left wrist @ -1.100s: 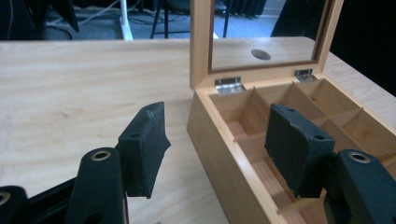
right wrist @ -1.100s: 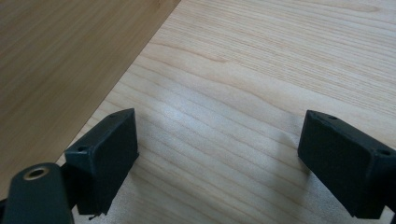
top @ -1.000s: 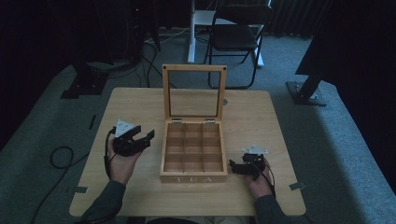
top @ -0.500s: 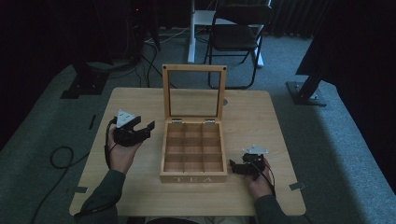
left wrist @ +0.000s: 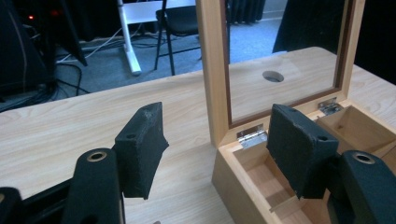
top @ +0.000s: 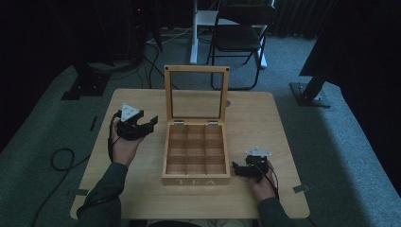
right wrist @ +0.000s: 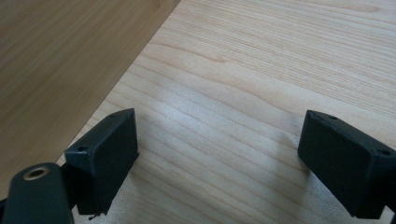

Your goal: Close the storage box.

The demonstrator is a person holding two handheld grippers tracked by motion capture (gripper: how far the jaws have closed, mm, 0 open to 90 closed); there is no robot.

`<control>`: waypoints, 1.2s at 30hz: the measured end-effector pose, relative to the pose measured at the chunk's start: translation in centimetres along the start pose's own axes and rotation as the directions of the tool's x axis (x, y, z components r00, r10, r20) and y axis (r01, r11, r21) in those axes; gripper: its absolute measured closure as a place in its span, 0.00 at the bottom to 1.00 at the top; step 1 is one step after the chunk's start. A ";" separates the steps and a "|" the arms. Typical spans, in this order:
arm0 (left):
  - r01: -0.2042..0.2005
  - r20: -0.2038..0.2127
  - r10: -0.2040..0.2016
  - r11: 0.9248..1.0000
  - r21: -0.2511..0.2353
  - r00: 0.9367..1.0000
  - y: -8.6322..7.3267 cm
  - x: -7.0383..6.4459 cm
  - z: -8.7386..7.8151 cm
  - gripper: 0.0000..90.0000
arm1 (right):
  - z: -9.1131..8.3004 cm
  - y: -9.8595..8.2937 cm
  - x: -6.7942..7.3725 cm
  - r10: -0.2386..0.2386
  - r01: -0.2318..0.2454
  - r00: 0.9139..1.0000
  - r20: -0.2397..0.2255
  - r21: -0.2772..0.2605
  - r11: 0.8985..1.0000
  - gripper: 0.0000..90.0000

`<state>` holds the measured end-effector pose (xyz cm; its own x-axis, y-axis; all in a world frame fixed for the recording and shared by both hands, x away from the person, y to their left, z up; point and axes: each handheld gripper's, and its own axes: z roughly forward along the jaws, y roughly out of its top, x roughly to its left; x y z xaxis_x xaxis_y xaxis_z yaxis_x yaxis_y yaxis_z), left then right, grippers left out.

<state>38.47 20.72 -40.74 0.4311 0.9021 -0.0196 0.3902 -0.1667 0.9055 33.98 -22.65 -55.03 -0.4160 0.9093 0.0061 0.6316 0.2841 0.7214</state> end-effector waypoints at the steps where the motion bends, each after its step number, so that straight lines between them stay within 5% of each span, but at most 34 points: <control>1: -0.003 0.003 0.003 1.000 0.002 1.000 0.1 0.0 0.1 0.40 | 0.0 0.0 0.0 0.000 0.000 1.000 0.000 0.000 1.000 0.13; 23: -0.025 -0.018 0.025 1.000 0.012 1.000 2.8 1.4 2.1 0.40 | 0.0 0.0 0.0 0.000 0.000 1.000 0.000 0.000 1.000 0.13; 36: -0.027 -0.075 0.028 0.999 0.020 0.997 3.9 2.0 3.7 0.40 | 0.0 0.0 0.0 0.000 0.000 1.000 0.000 0.000 1.000 0.13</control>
<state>43.87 20.36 -38.87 0.3798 0.9243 0.0376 0.3945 -0.1986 0.8972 33.98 -22.65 -55.02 -0.4161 0.9093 0.0059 0.6316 0.2844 0.7212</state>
